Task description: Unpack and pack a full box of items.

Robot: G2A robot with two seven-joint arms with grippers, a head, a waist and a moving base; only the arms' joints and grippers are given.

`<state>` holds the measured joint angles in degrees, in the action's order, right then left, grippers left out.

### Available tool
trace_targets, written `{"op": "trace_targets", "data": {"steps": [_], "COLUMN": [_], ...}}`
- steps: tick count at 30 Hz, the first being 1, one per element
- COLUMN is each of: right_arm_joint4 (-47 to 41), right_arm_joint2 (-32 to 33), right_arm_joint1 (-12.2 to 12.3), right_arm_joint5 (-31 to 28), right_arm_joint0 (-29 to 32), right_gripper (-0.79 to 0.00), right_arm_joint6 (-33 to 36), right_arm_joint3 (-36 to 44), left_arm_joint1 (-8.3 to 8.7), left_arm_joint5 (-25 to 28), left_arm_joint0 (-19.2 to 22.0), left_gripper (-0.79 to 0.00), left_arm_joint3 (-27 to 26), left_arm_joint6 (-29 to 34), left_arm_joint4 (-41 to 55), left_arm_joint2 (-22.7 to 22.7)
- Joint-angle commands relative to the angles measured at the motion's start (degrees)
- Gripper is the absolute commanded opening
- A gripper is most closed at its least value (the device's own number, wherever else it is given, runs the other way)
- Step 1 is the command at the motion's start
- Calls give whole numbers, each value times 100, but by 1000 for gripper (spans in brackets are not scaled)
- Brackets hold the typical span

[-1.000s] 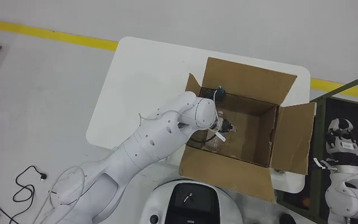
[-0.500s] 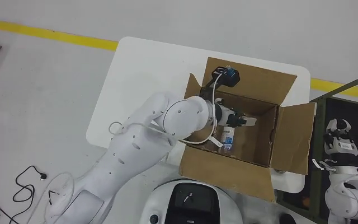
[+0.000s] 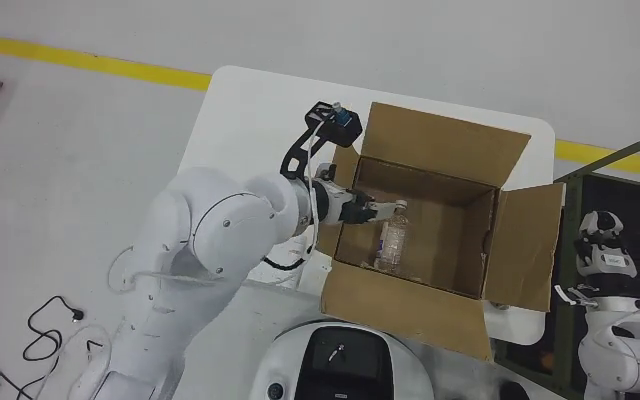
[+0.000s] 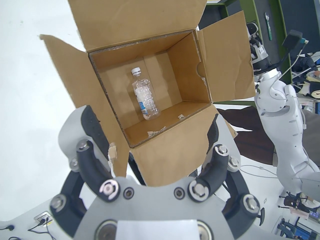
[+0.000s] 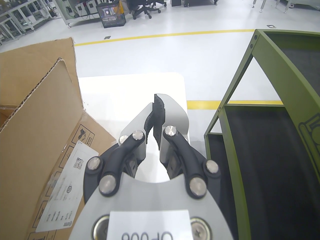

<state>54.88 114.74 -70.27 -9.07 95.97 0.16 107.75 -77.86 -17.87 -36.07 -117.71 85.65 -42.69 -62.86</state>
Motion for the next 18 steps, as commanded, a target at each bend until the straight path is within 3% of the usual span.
{"op": "trace_targets", "data": {"steps": [1,6,12,15,18], "right_arm_joint4": [3,12,21,24,38], "right_arm_joint2": [-1,3,-16,-45,-62], "right_arm_joint1": [0,1,3,0,-2], "right_arm_joint5": [-8,-38,-80,-87,-96], "right_arm_joint0": [-3,-40,-91,-96,-97], "right_gripper": [-785,-785,-785,-785,-785], "right_arm_joint6": [-2,-13,-20,-37,-57], "right_arm_joint3": [-11,-74,-116,-130,-144], "left_arm_joint1": [65,264,571,726,745], "left_arm_joint5": [55,186,483,322,323], "left_arm_joint0": [-160,-691,-1118,-1237,-1248], "left_gripper": [0,0,0,0,0], "left_arm_joint3": [-191,-480,-517,-528,-521], "left_arm_joint6": [132,235,235,235,235], "left_arm_joint4": [-240,-708,-869,-640,-625], "left_arm_joint2": [-267,-753,-805,-952,-965]}}
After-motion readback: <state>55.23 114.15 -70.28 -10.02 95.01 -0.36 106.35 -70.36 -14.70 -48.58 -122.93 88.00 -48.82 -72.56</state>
